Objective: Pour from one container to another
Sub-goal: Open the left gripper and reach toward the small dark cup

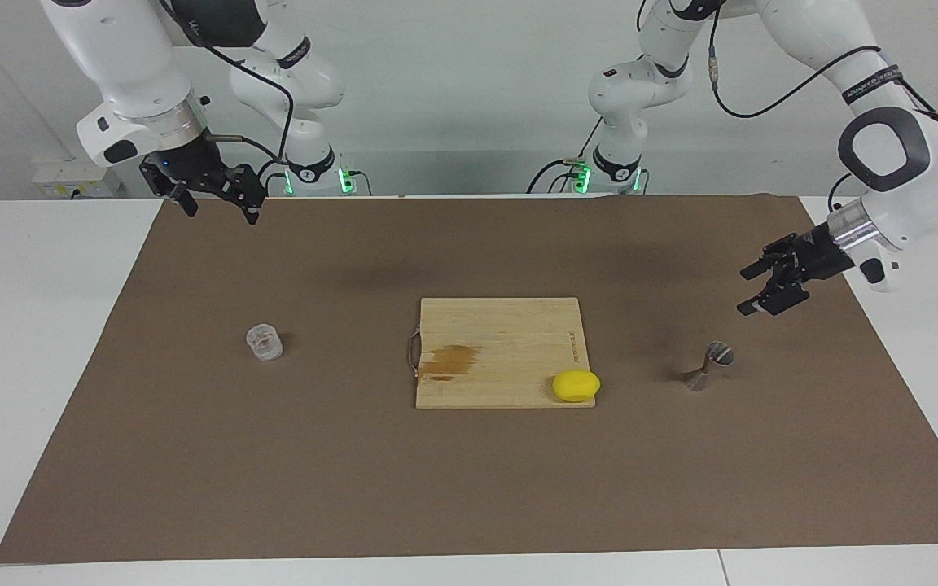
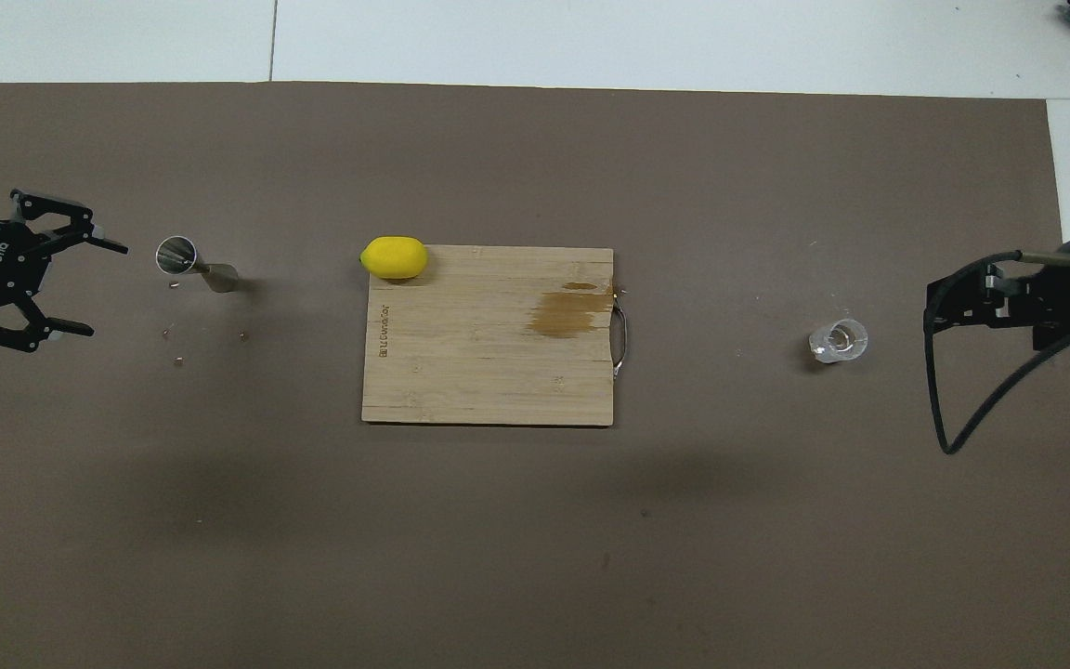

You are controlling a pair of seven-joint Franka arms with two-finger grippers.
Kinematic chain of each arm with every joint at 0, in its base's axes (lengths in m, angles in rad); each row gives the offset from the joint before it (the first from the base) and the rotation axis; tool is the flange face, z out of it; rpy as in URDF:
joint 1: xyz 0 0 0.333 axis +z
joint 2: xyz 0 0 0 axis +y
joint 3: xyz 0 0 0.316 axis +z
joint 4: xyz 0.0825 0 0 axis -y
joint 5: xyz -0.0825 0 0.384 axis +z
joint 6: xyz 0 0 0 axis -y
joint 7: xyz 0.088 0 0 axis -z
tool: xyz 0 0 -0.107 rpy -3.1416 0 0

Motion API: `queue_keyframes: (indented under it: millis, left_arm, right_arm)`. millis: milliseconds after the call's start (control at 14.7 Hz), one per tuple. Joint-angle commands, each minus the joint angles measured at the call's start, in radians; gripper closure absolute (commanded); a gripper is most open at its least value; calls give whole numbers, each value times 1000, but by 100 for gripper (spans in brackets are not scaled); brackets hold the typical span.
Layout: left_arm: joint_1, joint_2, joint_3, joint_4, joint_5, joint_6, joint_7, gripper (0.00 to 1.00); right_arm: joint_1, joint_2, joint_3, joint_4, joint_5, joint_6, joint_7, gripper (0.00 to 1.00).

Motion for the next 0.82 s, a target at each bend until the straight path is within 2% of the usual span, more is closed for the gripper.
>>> queue_keyframes:
  millis: [0,204,408,612,749]
  left_arm:
    - [42,-10,-8,-81,-87,91,-144,0]
    - [54,-29,-8,-175,-139,186,-159,0]
    - [79,-9,-8,-196,-270,190,-257,0]
    - [105,22,-8,-197,-353,210,-342,0]
    - [106,19,-8,-247,-433,274,-360,0]
  right_arm:
    - [-14,-5,7,-8,-1,12,-18,0]
    - [-14,-5,7,-8,-1,12,-18,0]
    - [-14,-5,7,-9,-1,12,-18,0]
    - [-14,-5,7,-9,-1,12,-18,0]
    - [-14,-5,7,-8,-1,12,-18,0]
